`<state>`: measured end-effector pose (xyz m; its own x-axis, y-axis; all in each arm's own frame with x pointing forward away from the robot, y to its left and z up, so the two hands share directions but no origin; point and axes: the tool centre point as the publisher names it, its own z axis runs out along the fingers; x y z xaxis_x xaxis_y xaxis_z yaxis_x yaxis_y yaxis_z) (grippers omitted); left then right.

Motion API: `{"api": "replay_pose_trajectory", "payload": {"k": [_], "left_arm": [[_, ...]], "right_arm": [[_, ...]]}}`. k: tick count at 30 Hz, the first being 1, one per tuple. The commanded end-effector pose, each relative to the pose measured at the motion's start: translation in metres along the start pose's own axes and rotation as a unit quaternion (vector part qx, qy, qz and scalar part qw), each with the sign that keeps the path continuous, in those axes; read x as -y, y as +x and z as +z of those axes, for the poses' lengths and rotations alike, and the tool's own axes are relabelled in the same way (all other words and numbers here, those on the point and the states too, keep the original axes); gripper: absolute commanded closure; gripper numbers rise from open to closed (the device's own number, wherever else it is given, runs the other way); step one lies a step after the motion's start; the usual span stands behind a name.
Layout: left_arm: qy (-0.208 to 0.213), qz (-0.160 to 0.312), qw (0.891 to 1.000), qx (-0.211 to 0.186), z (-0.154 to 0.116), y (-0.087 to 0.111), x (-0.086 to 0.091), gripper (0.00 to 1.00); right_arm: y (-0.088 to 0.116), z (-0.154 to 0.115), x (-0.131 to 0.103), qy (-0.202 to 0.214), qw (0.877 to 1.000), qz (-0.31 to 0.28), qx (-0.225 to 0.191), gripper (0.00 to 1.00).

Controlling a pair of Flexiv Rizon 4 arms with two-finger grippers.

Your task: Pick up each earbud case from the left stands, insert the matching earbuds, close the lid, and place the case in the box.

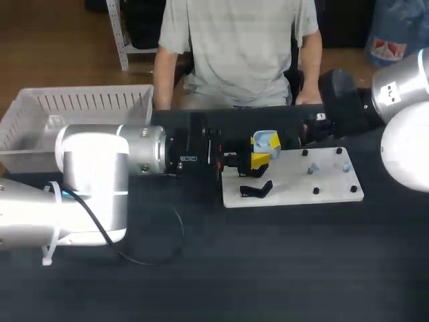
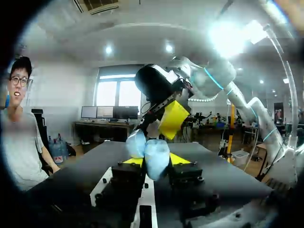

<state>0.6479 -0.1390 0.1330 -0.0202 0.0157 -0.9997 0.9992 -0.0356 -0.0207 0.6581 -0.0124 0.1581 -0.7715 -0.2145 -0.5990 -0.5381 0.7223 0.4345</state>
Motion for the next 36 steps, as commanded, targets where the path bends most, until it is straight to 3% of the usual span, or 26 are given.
{"api": "replay_pose_trajectory", "payload": {"k": [1, 7, 11, 17, 23, 24, 25, 27, 29, 30, 31, 32, 34, 36], "left_arm": [[0.001, 0.000, 1.000, -0.001, 0.001, 0.000, -0.001, 1.00], [0.001, 0.000, 1.000, -0.001, 0.001, 0.000, -0.001, 1.00], [0.001, 0.000, 1.000, -0.001, 0.001, 0.000, -0.001, 1.00], [0.001, 0.000, 1.000, -0.001, 0.001, 0.000, -0.001, 1.00], [0.001, 0.000, 1.000, -0.001, 0.001, 0.000, -0.001, 1.00], [0.001, 0.000, 1.000, -0.001, 0.001, 0.000, -0.001, 1.00], [0.001, 0.000, 1.000, -0.001, 0.001, 0.000, -0.001, 1.00], [0.001, 0.000, 1.000, -0.001, 0.001, 0.000, -0.001, 1.00], [0.001, 0.000, 1.000, -0.001, 0.001, 0.000, -0.001, 1.00], [0.001, 0.000, 1.000, -0.001, 0.001, 0.000, -0.001, 1.00], [0.001, 0.000, 1.000, -0.001, 0.001, 0.000, -0.001, 1.00], [0.001, 0.000, 1.000, -0.001, 0.001, 0.000, -0.001, 1.00], [0.001, 0.000, 1.000, -0.001, 0.001, 0.000, -0.001, 1.00], [0.001, 0.000, 1.000, -0.001, 0.001, 0.000, -0.001, 1.00]], "right_arm": [[-0.005, -0.007, -0.003, 0.008, 1.000, -0.005, 0.007, 0.00], [-0.006, -0.021, 0.004, 0.056, 0.998, -0.006, 0.012, 0.00], [0.006, -0.024, 0.019, 0.126, 0.992, 0.000, -0.029, 0.00], [0.028, -0.028, 0.051, 0.236, 0.964, 0.010, -0.126, 0.00], [0.046, -0.034, 0.089, 0.275, 0.941, 0.033, -0.196, 0.00], [0.049, -0.035, 0.094, 0.283, 0.935, 0.034, -0.210, 0.15], [0.051, -0.035, 0.100, 0.287, 0.932, 0.038, -0.219, 0.20], [0.055, -0.036, 0.110, 0.293, 0.926, 0.045, -0.234, 0.07], [0.057, -0.037, 0.119, 0.297, 0.922, 0.050, -0.243, 0.03], [0.059, -0.037, 0.123, 0.299, 0.919, 0.052, -0.250, 0.07], [0.060, -0.036, 0.127, 0.302, 0.917, 0.052, -0.256, 0.24], [0.061, -0.035, 0.130, 0.302, 0.915, 0.054, -0.261, 0.30], [0.062, -0.033, 0.135, 0.299, 0.913, 0.052, -0.273, 0.27], [0.062, -0.031, 0.140, 0.301, 0.910, 0.053, -0.280, 0.47]]}}
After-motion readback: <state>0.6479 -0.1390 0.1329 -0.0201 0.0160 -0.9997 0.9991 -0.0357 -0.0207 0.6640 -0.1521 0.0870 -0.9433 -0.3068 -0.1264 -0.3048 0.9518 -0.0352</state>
